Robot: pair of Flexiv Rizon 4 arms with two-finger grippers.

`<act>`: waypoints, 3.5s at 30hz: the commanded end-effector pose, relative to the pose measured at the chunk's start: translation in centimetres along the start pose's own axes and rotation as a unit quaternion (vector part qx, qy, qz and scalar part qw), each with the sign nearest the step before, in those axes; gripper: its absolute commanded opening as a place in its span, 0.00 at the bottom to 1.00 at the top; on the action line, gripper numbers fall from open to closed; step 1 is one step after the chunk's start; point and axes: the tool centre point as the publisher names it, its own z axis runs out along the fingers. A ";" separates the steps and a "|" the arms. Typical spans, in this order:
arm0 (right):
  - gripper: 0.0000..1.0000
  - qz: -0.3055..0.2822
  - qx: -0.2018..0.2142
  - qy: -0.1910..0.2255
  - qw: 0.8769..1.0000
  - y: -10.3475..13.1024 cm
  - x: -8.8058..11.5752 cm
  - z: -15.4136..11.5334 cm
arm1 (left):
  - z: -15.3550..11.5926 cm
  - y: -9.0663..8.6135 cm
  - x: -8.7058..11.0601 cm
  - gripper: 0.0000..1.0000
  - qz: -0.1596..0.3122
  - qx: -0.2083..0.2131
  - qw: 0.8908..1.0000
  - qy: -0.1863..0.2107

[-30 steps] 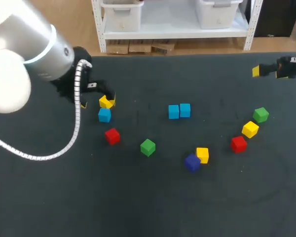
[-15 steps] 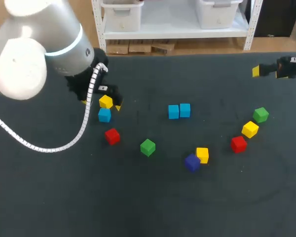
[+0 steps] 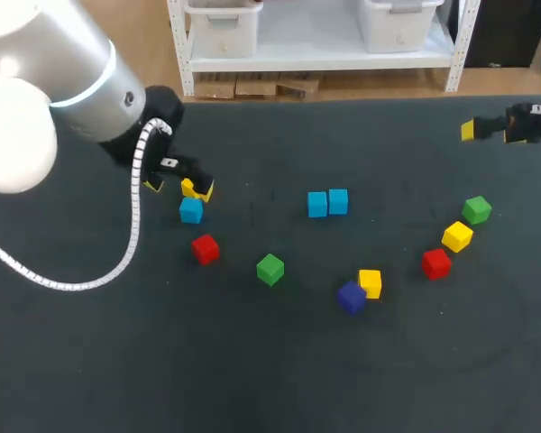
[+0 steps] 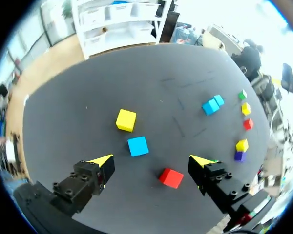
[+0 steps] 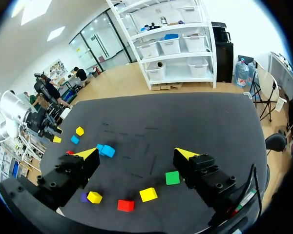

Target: Place the blue cubes, place green cubes on the blue cubes, place the yellow cubes on the green cubes, then place the red cubes on the yellow cubes, and place purple cube on the red cubes.

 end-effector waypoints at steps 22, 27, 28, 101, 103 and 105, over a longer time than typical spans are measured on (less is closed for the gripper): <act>1.00 0.000 0.000 0.000 1.000 0.0 0.0 -0.1 | -0.2 1.2 1.8 1.00 0.391 0.032 0.910 0.135; 1.00 0.000 0.000 0.000 1.000 0.0 0.0 -0.1 | -0.1 2.0 2.1 1.00 0.438 0.025 0.891 0.120; 1.00 0.000 0.000 0.000 1.000 0.0 0.0 -0.1 | 0.0 2.1 2.1 1.00 0.451 0.022 0.884 0.123; 1.00 0.000 0.000 0.000 1.000 0.0 0.0 -0.1 | 6.8 2.9 -0.3 0.00 0.592 0.060 0.787 0.165; 1.00 0.000 0.000 0.000 1.000 0.0 0.0 -0.1 | 6.4 2.6 -0.6 0.00 0.588 0.058 0.789 0.170; 1.00 0.000 0.000 0.000 1.000 0.0 0.0 -0.1 | 6.0 2.2 -0.9 0.00 0.583 0.059 0.792 0.171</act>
